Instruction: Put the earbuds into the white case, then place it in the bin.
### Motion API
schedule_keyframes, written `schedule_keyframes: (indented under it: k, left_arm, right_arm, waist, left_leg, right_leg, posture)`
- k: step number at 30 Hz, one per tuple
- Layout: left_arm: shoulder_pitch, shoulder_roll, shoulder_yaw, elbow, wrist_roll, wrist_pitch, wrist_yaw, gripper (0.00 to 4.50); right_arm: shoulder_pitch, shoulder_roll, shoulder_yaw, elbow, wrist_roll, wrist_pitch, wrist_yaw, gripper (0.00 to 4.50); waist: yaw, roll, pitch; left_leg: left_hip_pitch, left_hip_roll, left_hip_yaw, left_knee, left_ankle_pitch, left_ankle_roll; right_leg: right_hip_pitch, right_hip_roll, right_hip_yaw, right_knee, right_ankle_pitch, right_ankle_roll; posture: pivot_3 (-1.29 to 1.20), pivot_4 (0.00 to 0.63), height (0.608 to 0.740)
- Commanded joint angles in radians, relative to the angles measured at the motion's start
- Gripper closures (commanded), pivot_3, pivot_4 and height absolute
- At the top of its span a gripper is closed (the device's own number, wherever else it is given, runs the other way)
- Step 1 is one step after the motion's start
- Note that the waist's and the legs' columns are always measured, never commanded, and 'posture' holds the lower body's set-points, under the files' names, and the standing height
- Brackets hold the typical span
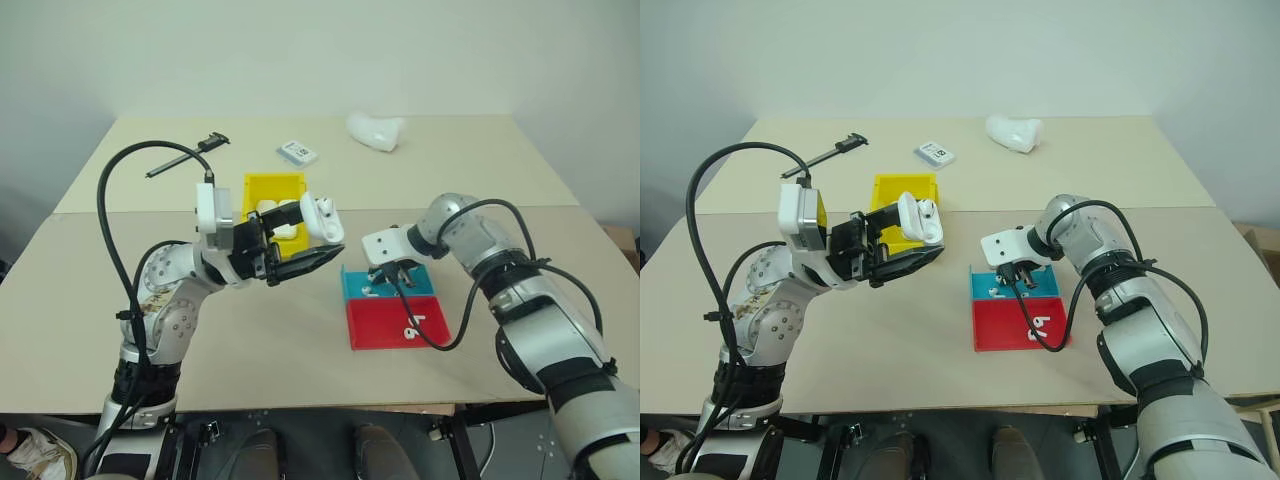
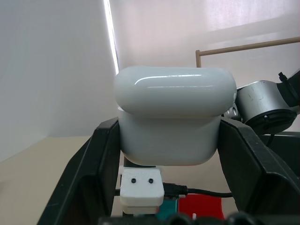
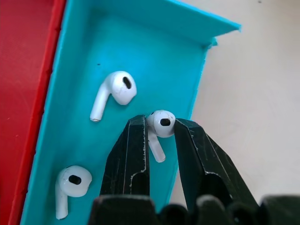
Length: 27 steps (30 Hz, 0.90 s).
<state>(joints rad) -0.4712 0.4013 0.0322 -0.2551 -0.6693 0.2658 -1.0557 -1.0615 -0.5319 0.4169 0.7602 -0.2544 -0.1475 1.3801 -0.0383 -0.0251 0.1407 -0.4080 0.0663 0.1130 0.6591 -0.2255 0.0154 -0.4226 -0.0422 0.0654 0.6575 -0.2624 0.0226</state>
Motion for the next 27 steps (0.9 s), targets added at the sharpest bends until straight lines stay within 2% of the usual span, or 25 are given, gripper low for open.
schedule_keyframes:
  k: [1, 7, 9, 11, 13, 16, 20, 27]
  left_arm:
    - [-0.017, -0.002, 0.001, -0.028, -0.015, -0.011, -0.001, 1.72]
    - [-0.043, -0.013, -0.011, 0.008, -0.019, -0.011, -0.021, 1.72]
    - [-0.054, -0.015, -0.016, 0.024, -0.018, -0.01, -0.033, 1.72]
    - [-0.064, -0.019, -0.02, 0.034, -0.017, -0.009, -0.039, 1.72]
    - [-0.072, -0.025, -0.026, 0.043, -0.018, -0.005, -0.044, 1.72]
    - [-0.082, -0.031, -0.036, 0.05, -0.019, -0.001, -0.053, 1.72]
    - [-0.094, -0.039, -0.041, 0.057, -0.017, 0.002, -0.057, 1.72]
    - [-0.095, -0.039, -0.04, 0.058, -0.022, 0.005, -0.059, 1.72]
  right_arm:
    - [0.036, -0.076, -0.197, -0.236, 0.16, 0.224, -0.027, 3.89]
    - [0.299, -0.132, -0.622, -0.806, 0.723, 0.834, -0.061, 3.89]
    - [0.336, -0.113, -0.741, -0.948, 0.93, 1.024, -0.153, 3.89]
    - [0.356, -0.089, -0.81, -1.053, 1.086, 1.132, -0.251, 3.89]
    - [0.374, -0.052, -0.834, -1.157, 1.21, 1.185, -0.362, 3.89]
    - [0.396, -0.005, -0.798, -1.269, 1.301, 1.223, -0.511, 3.89]
    - [0.426, 0.008, -0.71, -1.324, 1.301, 1.2, -0.606, 3.89]
    - [0.418, -0.007, -0.654, -1.292, 1.297, 1.158, -0.669, 3.89]
  waist:
    - [0.007, 0.0, 0.0]
    - [0.031, 0.0, 0.0]
    - [0.031, 0.0, 0.0]
    - [0.023, 0.0, 0.0]
    - [0.017, 0.0, 0.0]
    - [0.011, 0.0, 0.0]
    - [0.013, 0.0, 0.0]
    - [0.02, 0.0, 0.0]
  left_leg:
    - [0.0, 0.0, 0.0, 0.0, 0.0, 0.0]
    - [0.0, 0.0, -0.001, 0.0, 0.0, 0.0]
    - [-0.001, 0.0, -0.001, 0.0, 0.0, 0.0]
    - [0.0, 0.0, -0.001, 0.0, 0.0, 0.0]
    - [0.002, 0.0, -0.002, 0.0, 0.0, 0.0]
    - [0.002, 0.001, -0.003, -0.001, 0.0, 0.0]
    - [0.0, -0.001, -0.003, -0.001, 0.0, 0.0]
    - [-0.001, -0.001, -0.003, -0.001, 0.0, 0.0]
  right_leg:
    - [0.0, 0.0, 0.0, 0.0, 0.0, 0.0]
    - [0.002, 0.0, -0.003, -0.002, 0.0, 0.0]
    - [0.001, 0.0, -0.002, -0.001, 0.0, 0.0]
    - [0.001, -0.001, -0.001, -0.001, 0.0, 0.0]
    - [0.002, 0.001, 0.0, -0.001, 0.0, 0.0]
    - [0.002, 0.002, 0.0, -0.001, 0.0, 0.0]
    - [0.001, 0.001, 0.0, -0.002, 0.0, 0.001]
    - [0.001, 0.001, 0.0, -0.003, 0.0, 0.001]
  posture:
    - [0.0, 0.15, 0.74]
    - [0.0, 0.15, 0.74]
    - [0.0, 0.15, 0.74]
    - [0.0, 0.15, 0.74]
    - [0.0, 0.15, 0.74]
    - [0.0, 0.15, 0.74]
    - [0.0, 0.15, 0.74]
    - [0.0, 0.15, 0.74]
